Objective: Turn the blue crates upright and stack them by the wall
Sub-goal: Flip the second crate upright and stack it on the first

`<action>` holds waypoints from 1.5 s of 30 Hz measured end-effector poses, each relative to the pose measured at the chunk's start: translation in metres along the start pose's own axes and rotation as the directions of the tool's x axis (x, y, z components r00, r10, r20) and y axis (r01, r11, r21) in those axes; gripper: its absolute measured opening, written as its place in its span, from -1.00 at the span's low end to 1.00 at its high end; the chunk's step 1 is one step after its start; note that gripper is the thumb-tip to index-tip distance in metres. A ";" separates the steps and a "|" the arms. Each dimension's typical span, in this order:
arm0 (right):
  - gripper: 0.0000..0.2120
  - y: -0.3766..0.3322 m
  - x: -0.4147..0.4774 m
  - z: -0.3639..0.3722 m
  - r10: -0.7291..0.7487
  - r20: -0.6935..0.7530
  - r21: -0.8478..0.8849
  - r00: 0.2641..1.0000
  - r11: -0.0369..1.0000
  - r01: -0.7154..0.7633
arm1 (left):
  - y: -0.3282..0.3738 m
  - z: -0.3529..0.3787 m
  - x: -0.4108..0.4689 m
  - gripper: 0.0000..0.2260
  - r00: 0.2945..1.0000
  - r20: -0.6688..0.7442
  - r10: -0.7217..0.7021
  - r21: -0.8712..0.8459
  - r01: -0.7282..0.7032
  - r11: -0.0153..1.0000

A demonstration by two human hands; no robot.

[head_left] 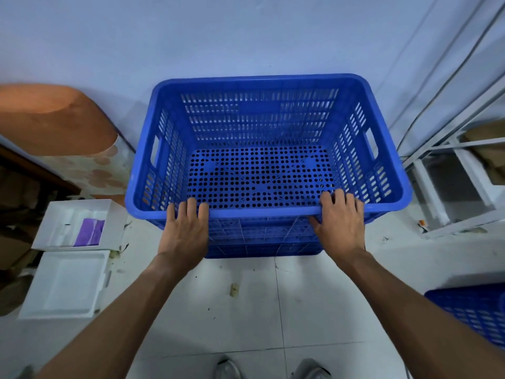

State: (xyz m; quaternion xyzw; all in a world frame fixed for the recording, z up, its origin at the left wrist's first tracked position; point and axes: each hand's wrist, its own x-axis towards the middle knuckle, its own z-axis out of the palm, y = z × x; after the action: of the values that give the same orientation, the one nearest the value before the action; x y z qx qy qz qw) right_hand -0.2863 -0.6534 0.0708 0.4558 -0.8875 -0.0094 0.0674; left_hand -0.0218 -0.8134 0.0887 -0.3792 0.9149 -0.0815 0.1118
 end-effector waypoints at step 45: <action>-0.33 0.015 -0.011 -0.054 -0.110 0.483 0.200 0.869 0.980 0.013 | 0.023 -0.065 0.013 0.16 0.809 0.580 -0.101 0.020 0.110 0.994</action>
State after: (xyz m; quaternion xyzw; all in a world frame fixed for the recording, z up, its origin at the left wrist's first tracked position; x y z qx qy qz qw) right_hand -0.2857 -0.6334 0.1245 0.4708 -0.8571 -0.0420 -0.2046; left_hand -0.0634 -0.8027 0.1438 -0.4370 0.8155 0.0382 0.3775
